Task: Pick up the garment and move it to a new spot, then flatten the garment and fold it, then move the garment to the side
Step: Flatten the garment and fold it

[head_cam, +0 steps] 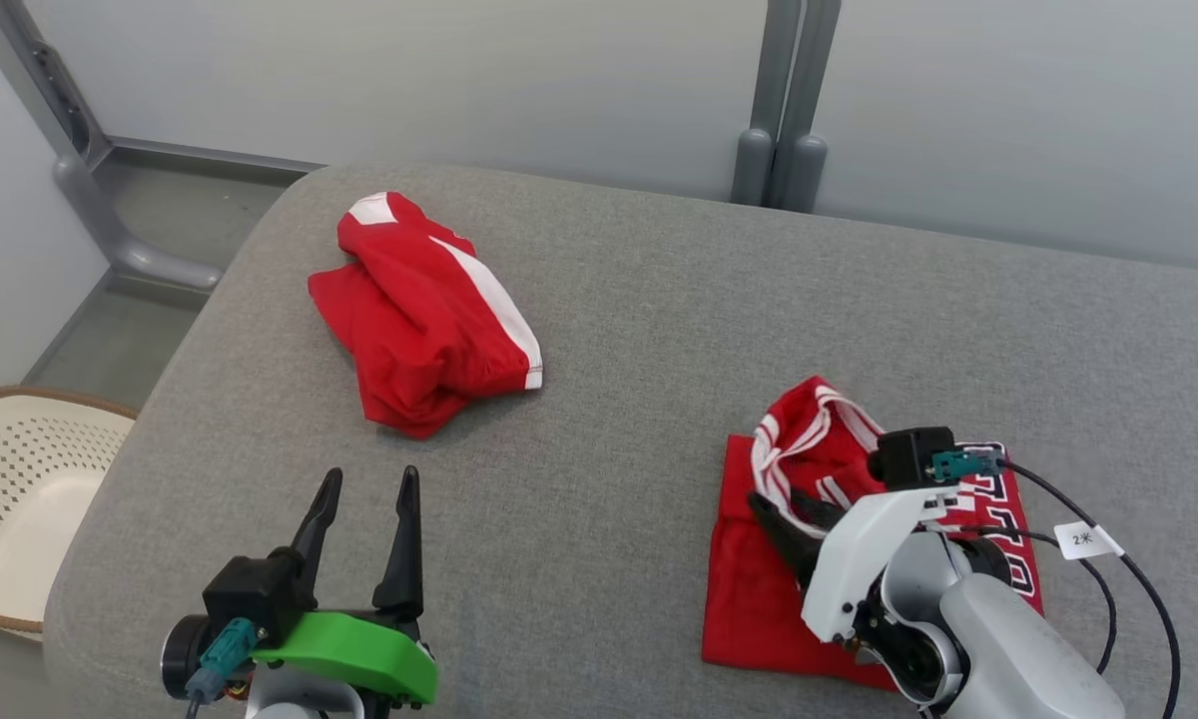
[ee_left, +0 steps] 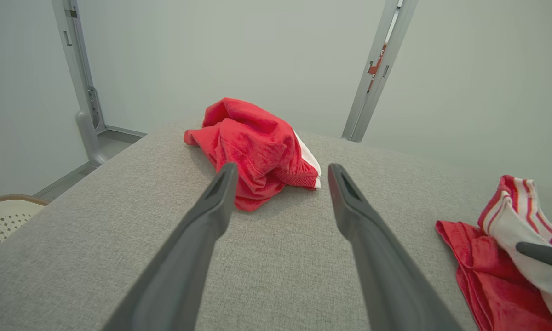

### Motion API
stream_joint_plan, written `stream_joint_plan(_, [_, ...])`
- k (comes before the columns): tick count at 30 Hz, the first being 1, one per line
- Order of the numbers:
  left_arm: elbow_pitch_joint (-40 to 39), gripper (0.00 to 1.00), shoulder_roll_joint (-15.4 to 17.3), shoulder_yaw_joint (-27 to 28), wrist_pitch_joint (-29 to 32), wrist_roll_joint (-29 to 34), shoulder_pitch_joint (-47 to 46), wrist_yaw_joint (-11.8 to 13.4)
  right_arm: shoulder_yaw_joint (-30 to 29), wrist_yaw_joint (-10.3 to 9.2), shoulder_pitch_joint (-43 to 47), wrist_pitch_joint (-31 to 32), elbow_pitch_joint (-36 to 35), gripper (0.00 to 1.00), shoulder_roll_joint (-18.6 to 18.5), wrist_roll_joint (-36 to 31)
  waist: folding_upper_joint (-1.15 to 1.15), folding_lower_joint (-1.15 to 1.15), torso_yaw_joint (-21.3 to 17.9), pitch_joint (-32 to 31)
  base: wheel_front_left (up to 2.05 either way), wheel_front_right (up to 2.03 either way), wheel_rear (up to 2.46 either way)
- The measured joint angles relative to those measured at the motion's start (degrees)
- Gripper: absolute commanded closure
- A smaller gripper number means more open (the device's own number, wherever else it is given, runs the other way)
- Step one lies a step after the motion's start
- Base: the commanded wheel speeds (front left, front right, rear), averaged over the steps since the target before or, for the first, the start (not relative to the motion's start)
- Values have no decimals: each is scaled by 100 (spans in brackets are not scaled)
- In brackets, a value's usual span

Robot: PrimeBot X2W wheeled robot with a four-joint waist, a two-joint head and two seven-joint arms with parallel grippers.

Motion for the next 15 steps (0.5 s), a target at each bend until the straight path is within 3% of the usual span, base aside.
stream_joint_plan(7, [35,0,26,88,-3,-26,25,35,546,0,-9,-288,-724,0,-5,469,0,0,-238,-66,0,0,0])
stream_joint_plan(15, [-221,0,149,298,-10,-57,205,165,490,0,-71,-996,-1763,0,-644,790,0,0,-729,-147,0,0,0])
